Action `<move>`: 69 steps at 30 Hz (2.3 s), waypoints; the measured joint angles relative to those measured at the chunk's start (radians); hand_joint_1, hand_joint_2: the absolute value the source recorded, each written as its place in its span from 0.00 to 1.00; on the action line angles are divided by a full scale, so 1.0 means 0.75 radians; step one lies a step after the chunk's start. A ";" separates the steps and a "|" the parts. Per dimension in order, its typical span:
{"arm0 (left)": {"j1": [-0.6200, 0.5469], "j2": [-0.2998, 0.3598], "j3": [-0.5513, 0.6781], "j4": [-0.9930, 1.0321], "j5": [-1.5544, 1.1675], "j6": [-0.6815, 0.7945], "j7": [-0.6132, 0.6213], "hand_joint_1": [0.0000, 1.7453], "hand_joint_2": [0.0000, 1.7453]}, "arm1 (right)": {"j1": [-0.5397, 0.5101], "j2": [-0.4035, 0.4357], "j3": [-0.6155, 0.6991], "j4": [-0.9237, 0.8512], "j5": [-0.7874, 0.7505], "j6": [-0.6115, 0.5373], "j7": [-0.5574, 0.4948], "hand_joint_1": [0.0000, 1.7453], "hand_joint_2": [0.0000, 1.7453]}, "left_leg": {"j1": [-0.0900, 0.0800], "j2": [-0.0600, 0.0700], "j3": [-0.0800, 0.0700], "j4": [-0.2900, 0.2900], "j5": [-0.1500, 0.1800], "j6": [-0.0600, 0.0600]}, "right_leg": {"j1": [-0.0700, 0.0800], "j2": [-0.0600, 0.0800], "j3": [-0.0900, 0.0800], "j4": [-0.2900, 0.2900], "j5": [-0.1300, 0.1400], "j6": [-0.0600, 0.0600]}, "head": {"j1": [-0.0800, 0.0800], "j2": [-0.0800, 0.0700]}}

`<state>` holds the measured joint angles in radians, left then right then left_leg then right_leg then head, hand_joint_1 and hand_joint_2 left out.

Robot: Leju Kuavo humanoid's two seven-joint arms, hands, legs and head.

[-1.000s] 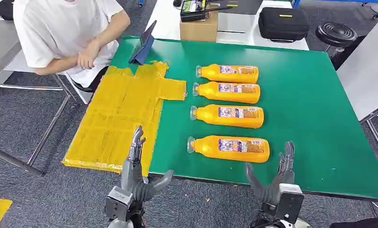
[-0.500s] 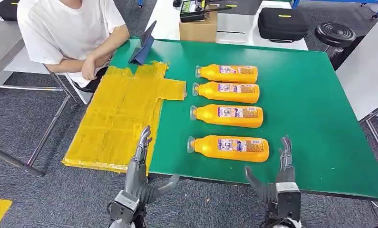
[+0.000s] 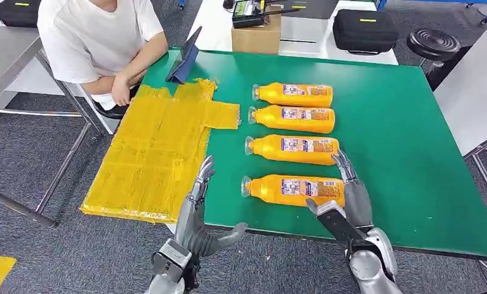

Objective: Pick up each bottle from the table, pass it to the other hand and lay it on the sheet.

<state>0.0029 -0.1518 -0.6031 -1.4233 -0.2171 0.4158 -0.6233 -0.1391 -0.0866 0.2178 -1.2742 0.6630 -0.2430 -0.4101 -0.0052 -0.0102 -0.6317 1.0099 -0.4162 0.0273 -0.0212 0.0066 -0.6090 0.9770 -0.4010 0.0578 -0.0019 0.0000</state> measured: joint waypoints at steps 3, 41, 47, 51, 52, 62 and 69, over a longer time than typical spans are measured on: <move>-0.011 0.000 -0.010 0.007 0.000 -0.005 0.000 0.00 1.00 | -0.028 -0.012 0.020 0.052 0.005 0.005 0.000 0.00 1.00 | 0.000 0.000 0.000 0.000 0.000 0.000 | 0.000 0.000 0.000 0.000 0.000 0.000 | 0.000 0.000; -0.011 0.001 -0.012 -0.003 -0.030 -0.043 0.053 0.00 1.00 | -0.227 -0.103 0.326 0.420 0.491 -0.006 0.356 0.00 1.00 | 0.000 0.000 0.001 0.000 0.000 0.000 | 0.000 0.000 0.001 0.000 0.000 0.000 | 0.000 -0.001; -0.007 0.001 -0.009 -0.005 -0.030 -0.043 0.054 0.00 1.00 | -0.238 -0.103 0.349 0.431 0.504 -0.009 0.363 0.00 1.00 | 0.000 0.000 0.001 0.000 0.000 0.000 | 0.000 0.000 0.002 0.000 0.000 0.000 | 0.000 0.000; -0.007 0.001 -0.009 -0.005 -0.030 -0.043 0.054 0.00 1.00 | -0.244 -0.103 0.358 0.437 0.504 -0.009 0.363 0.00 1.00 | 0.000 0.000 0.001 0.000 0.000 0.000 | 0.000 0.000 0.002 0.000 0.000 0.000 | 0.000 0.000; -0.007 0.001 -0.009 -0.005 -0.030 -0.043 0.054 0.00 1.00 | -0.244 -0.103 0.359 0.438 0.504 -0.009 0.363 0.00 1.00 | 0.000 0.000 0.001 0.000 0.000 0.000 | 0.000 0.000 0.002 0.000 0.000 0.000 | 0.000 0.000; -0.005 0.001 -0.008 -0.005 -0.032 -0.044 0.056 0.00 1.00 | -0.253 -0.102 0.362 0.459 0.465 0.024 0.352 0.00 1.00 | 0.000 0.000 0.002 0.000 0.000 0.000 | 0.000 0.000 0.002 0.000 0.000 0.000 | 0.000 0.000; -0.005 -0.002 -0.007 -0.006 -0.047 -0.039 0.083 0.00 1.00 | -0.397 -0.083 0.393 0.617 0.524 0.179 0.554 1.00 1.00 | 0.000 0.004 0.016 0.000 -0.003 0.000 | 0.000 0.002 0.014 -0.002 -0.001 -0.001 | 0.000 0.000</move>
<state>-0.0005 -0.1530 -0.6085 -1.4279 -0.2522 0.3868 -0.5611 -0.4368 -0.1488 0.5127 -0.8113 1.0560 -0.1091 0.0055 -0.0052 -0.0074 -0.6195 1.0096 -0.4185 0.0273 -0.0212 0.0080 -0.5987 0.9757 -0.4018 0.0569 -0.0019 0.0000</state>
